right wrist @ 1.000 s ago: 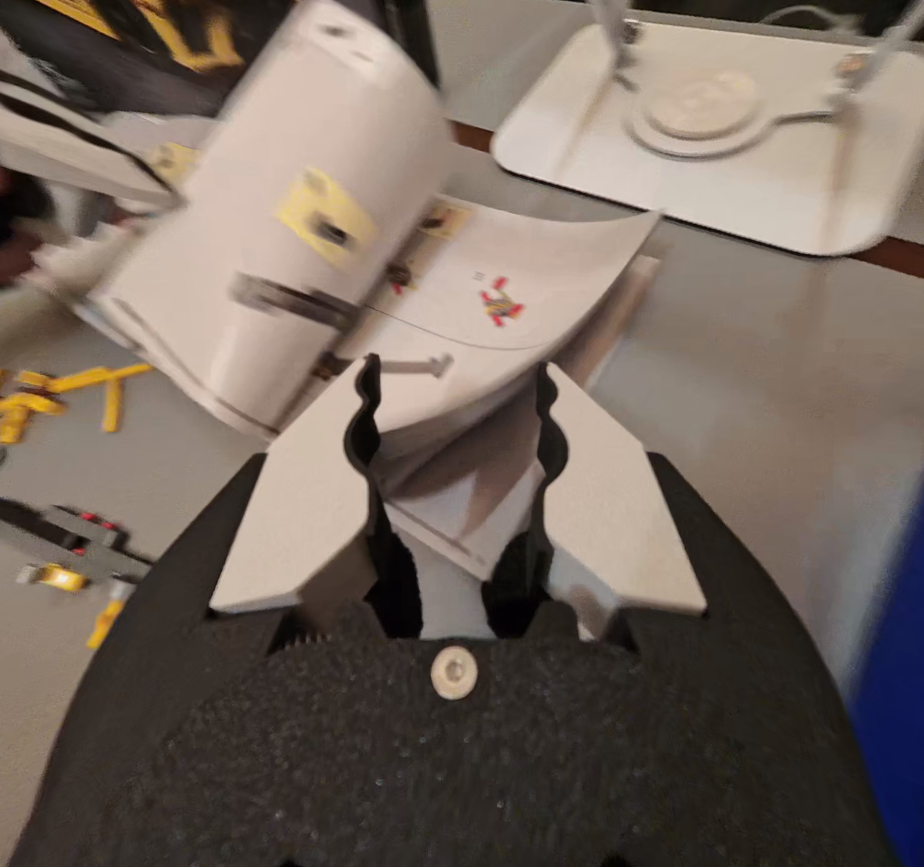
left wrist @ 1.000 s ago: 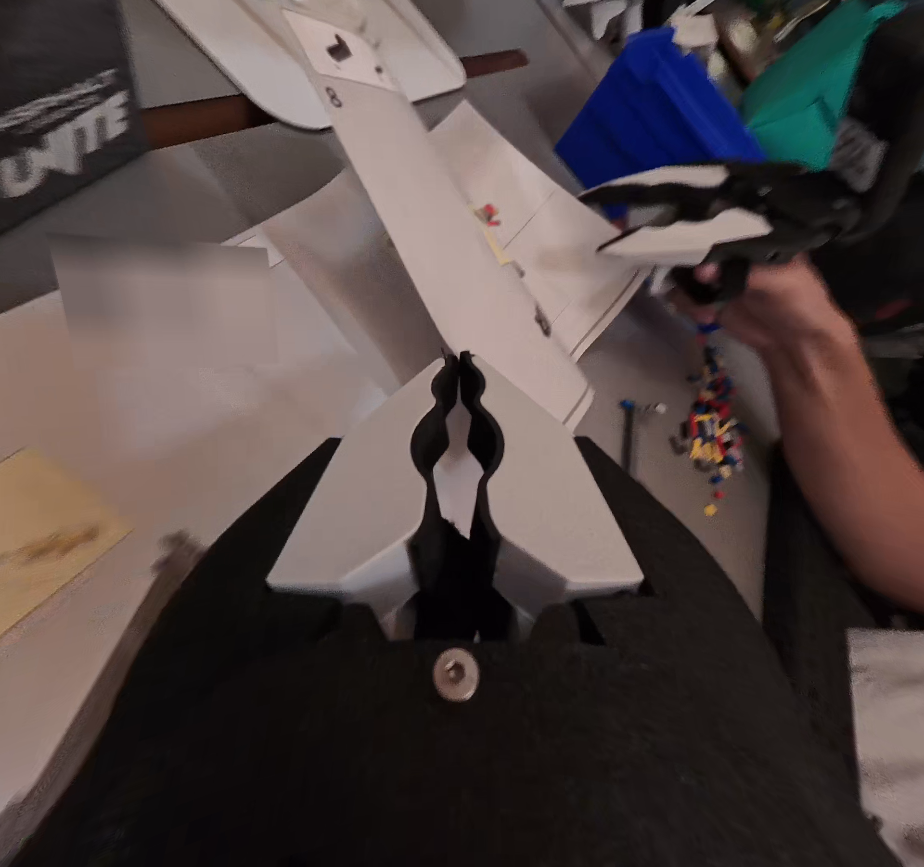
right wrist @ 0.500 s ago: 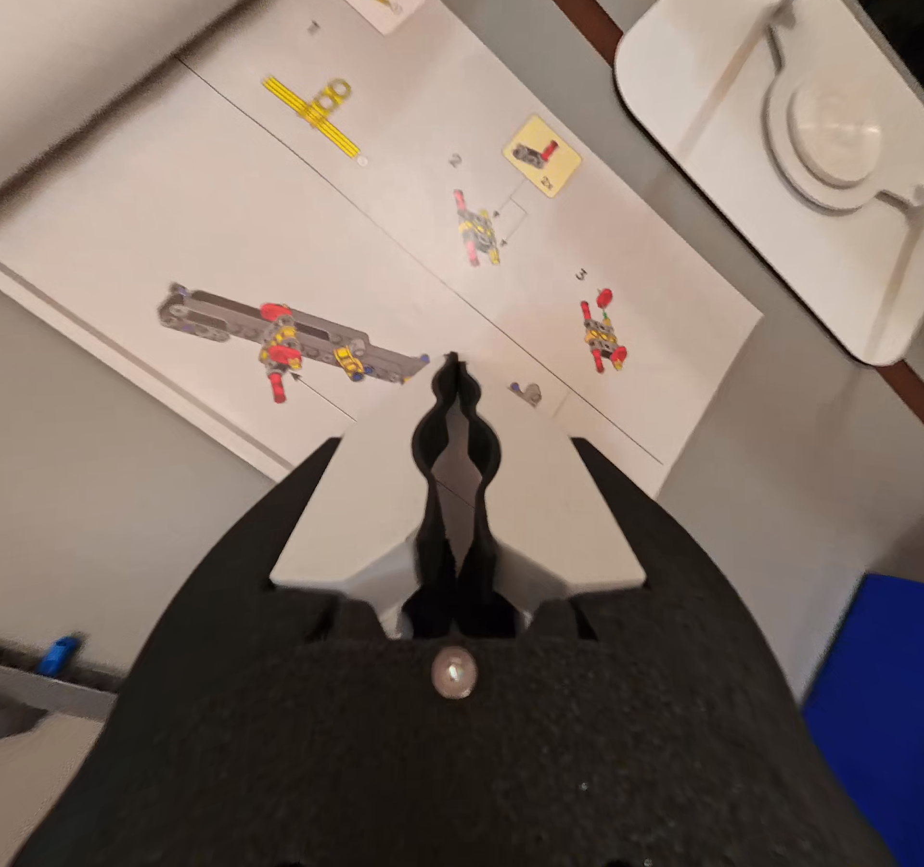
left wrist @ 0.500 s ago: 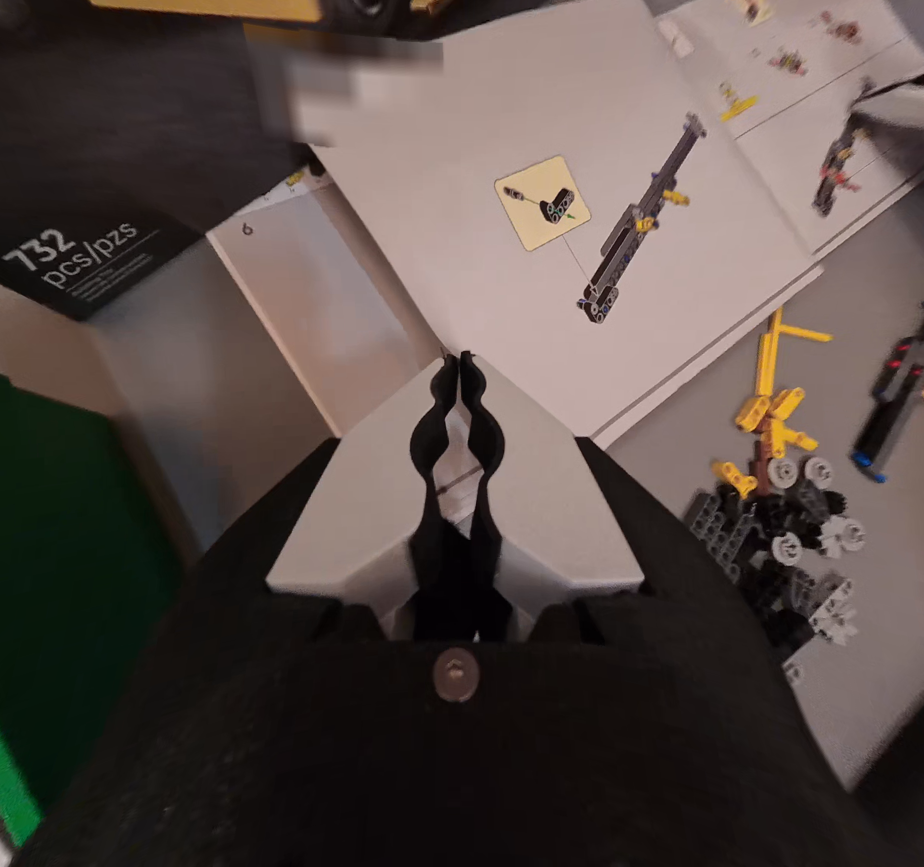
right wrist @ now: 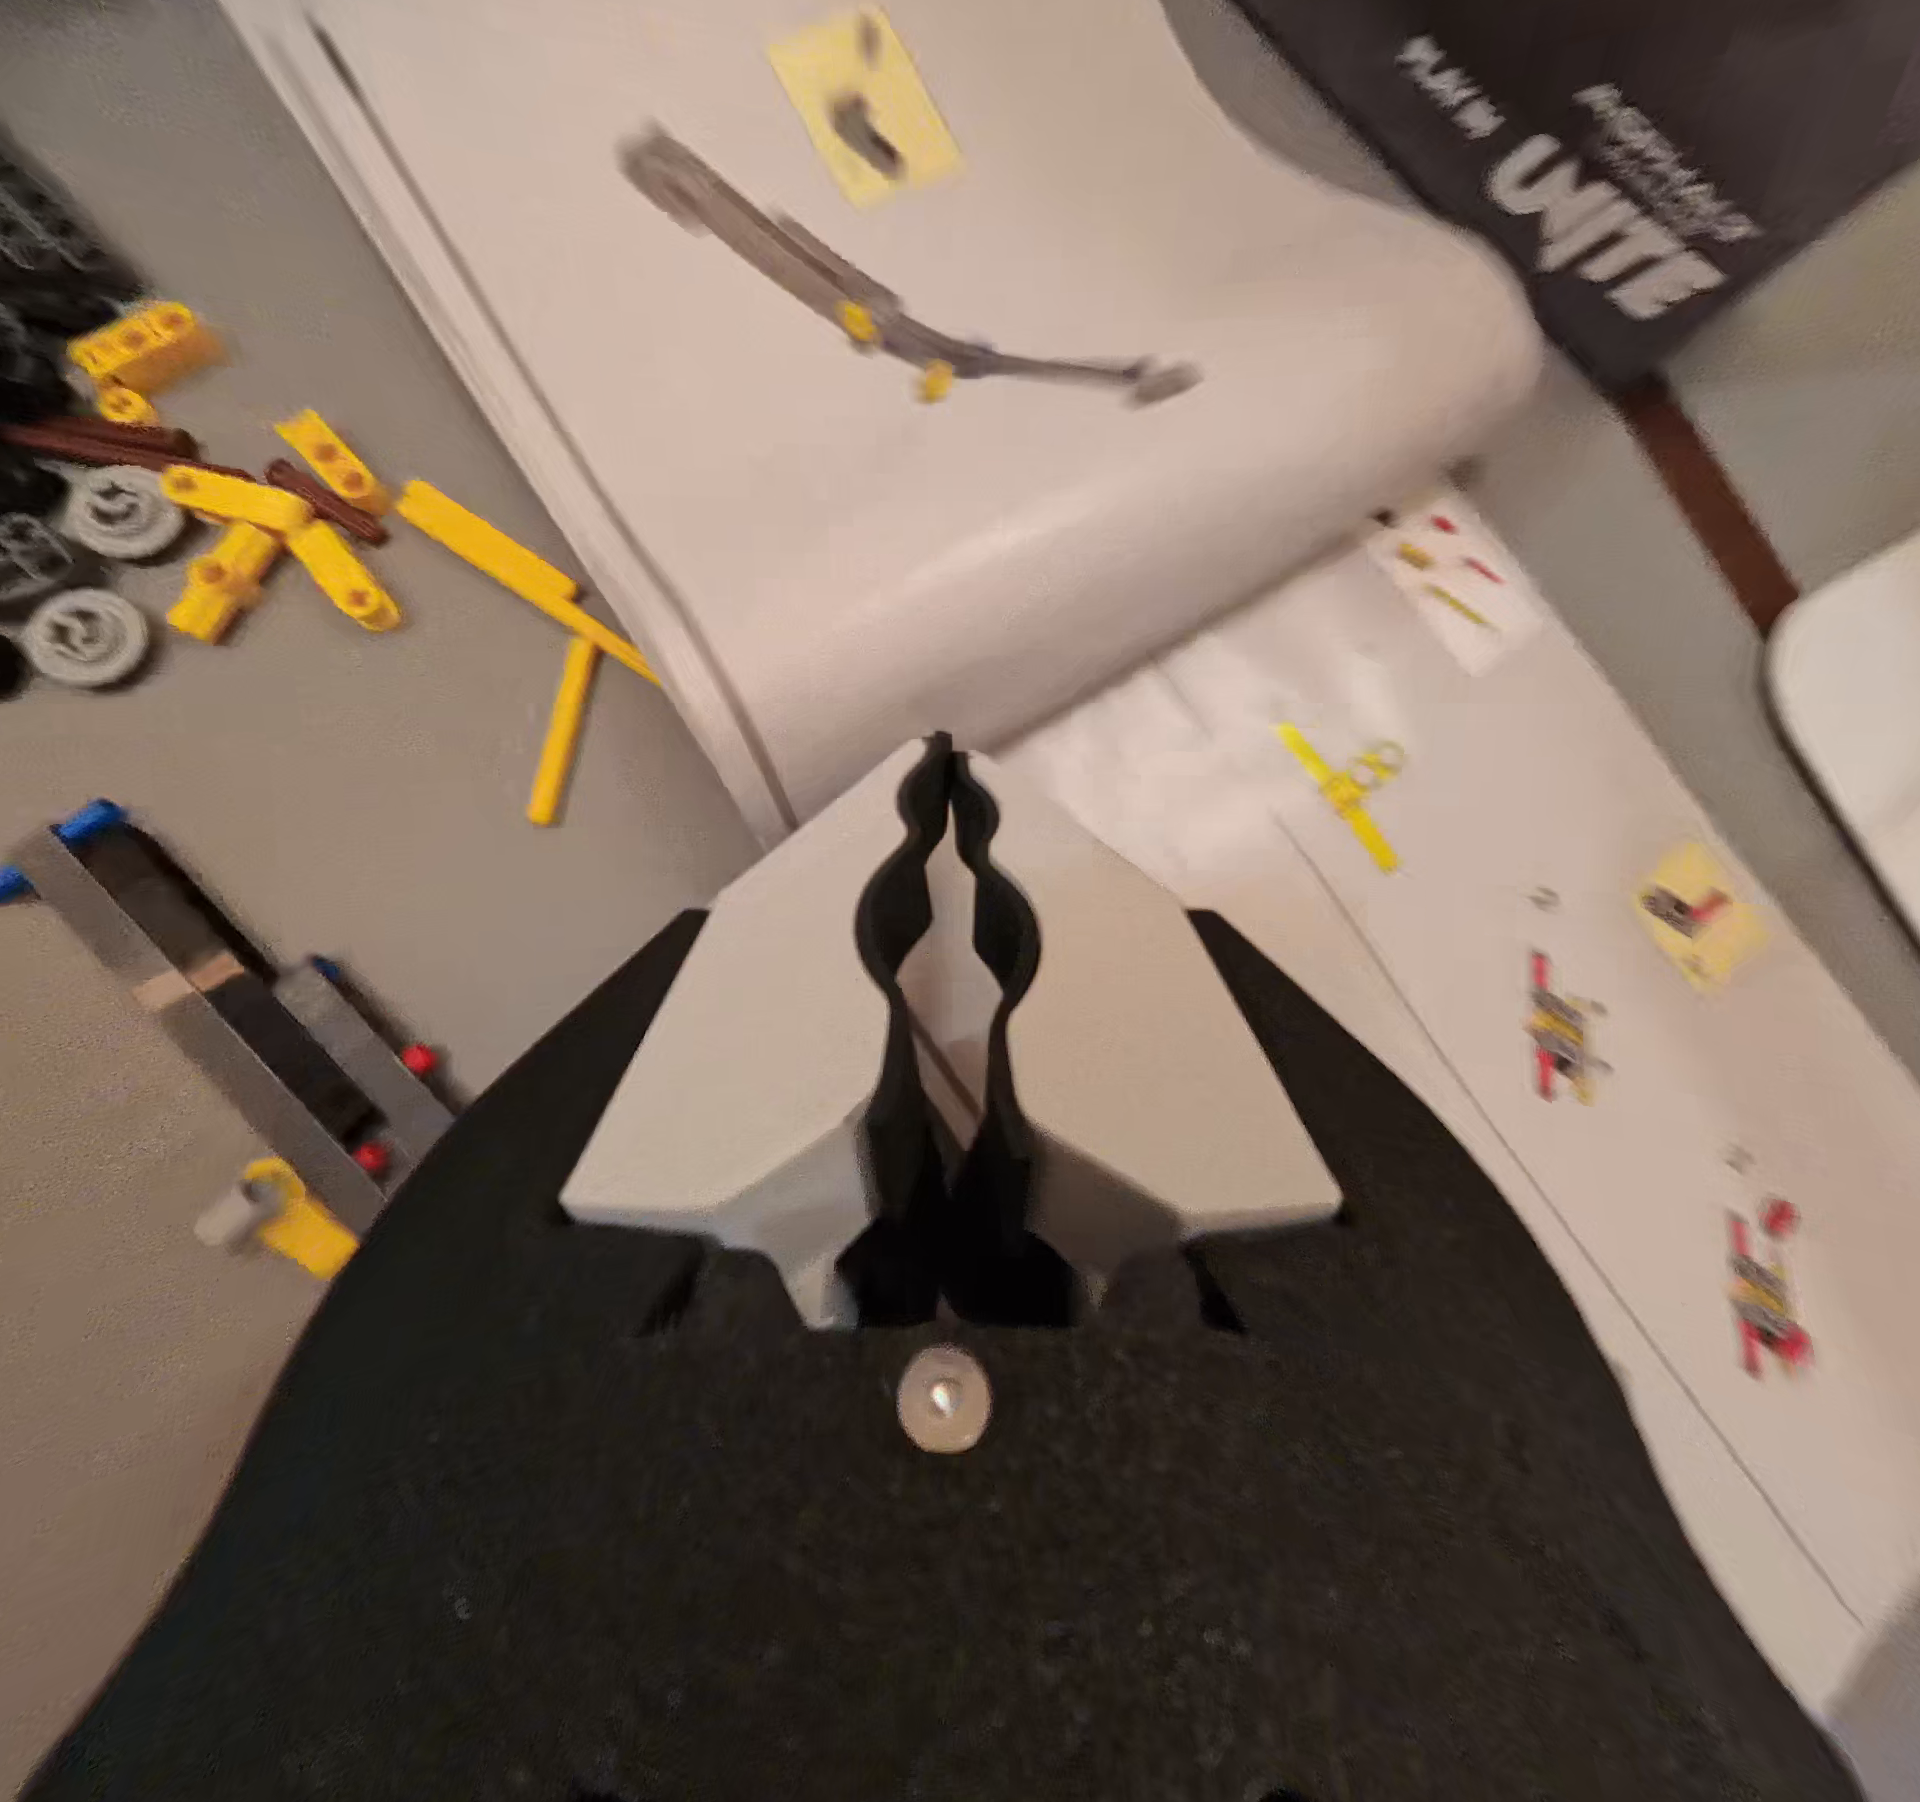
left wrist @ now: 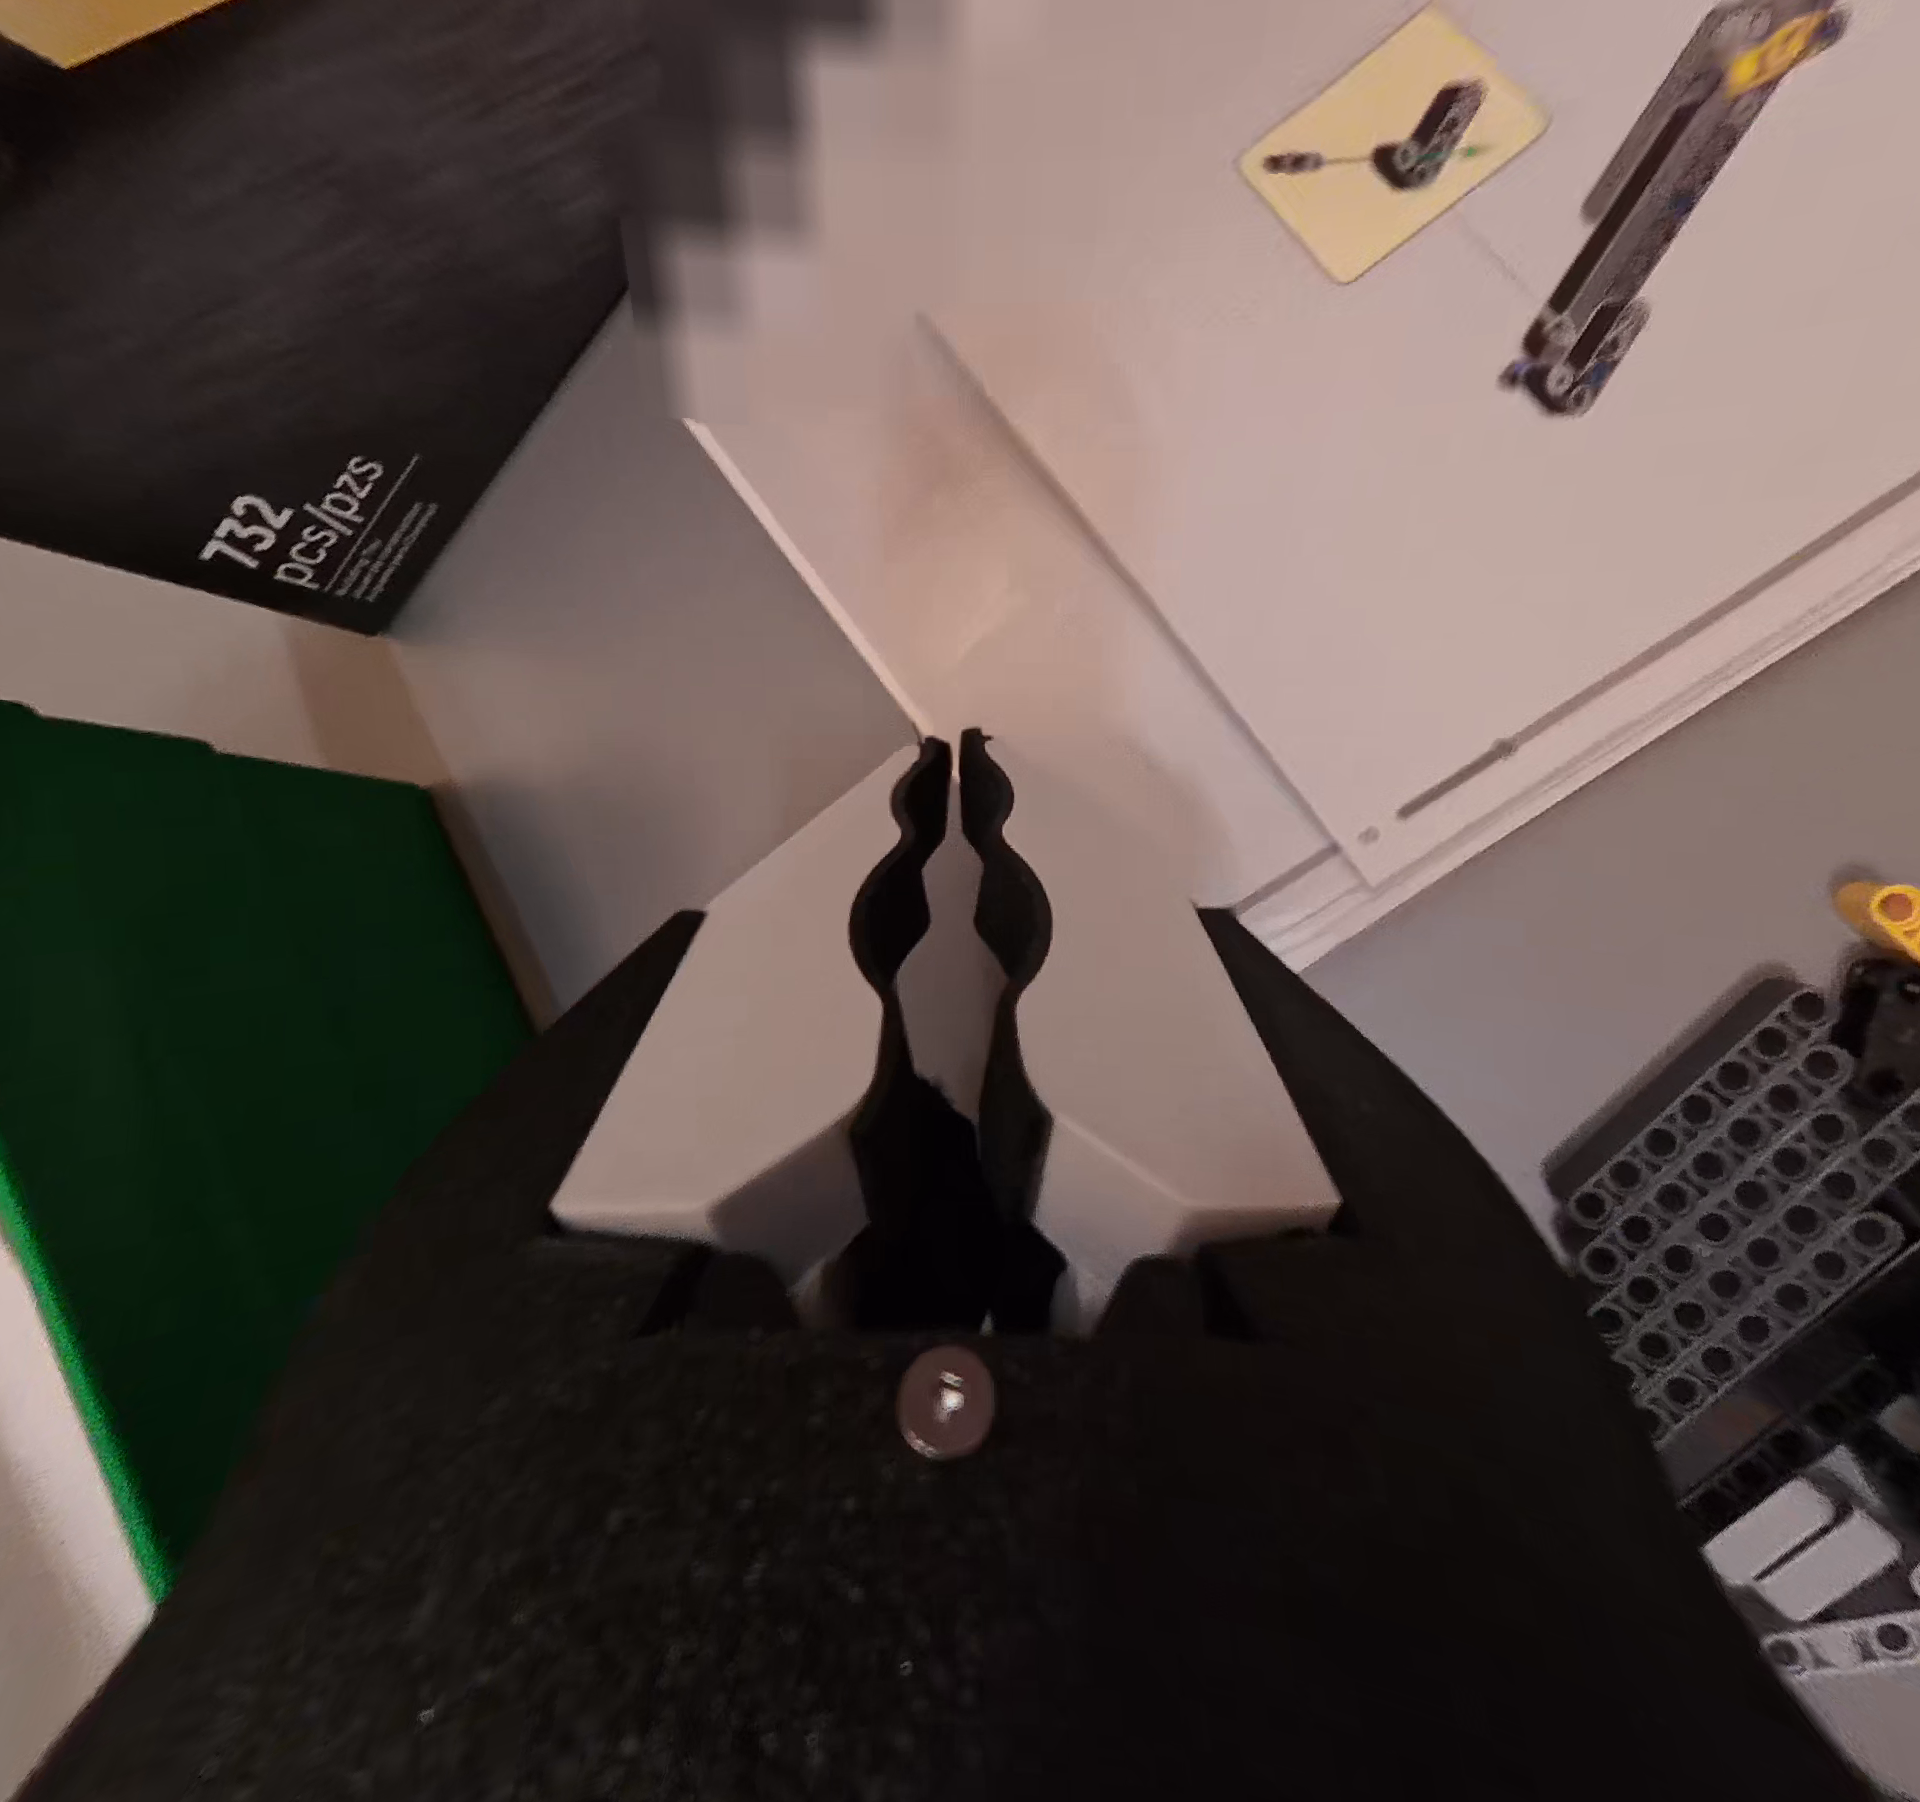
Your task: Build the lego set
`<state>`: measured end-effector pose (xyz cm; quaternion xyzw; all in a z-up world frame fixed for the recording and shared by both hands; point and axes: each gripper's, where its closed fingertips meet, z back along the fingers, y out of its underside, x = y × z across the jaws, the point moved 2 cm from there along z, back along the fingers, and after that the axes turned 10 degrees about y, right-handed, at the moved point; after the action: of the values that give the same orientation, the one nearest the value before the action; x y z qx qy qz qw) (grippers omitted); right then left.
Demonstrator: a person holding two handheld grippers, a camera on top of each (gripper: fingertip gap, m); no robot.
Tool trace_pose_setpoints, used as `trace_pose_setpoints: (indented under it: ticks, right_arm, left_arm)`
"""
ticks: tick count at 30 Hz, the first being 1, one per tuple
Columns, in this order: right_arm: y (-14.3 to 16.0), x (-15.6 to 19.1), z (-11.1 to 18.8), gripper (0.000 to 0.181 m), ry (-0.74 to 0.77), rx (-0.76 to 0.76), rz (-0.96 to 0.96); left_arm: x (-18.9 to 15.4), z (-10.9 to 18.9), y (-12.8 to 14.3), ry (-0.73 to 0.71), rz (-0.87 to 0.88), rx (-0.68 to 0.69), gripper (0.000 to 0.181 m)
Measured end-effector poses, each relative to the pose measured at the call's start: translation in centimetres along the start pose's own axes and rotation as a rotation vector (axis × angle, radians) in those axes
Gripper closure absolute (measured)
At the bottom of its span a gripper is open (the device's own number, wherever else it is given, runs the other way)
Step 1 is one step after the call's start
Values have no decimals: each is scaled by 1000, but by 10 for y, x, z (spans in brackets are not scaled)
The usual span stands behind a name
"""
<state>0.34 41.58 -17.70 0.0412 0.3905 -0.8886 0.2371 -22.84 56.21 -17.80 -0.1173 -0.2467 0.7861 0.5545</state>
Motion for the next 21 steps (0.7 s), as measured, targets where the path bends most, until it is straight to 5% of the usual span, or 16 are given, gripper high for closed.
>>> trace_pose_setpoints:
  ticks: [6,13,17,21]
  right_arm:
    - [0,13,-11,181,-46,20,26]
    - [-11,27,-6,181,-100,-36,65]
    - [-4,-31,9,181,39,-71,-101]
    - [39,-66,-13,181,243,68,-77]
  left_arm:
    - [-7,5,-3,-16,-47,-29,179]
    - [-102,-4,-132,248,-285,-345,176]
    - [-147,-48,-186,434,-338,-299,177]
    - [-179,-80,-187,513,-441,-186,179]
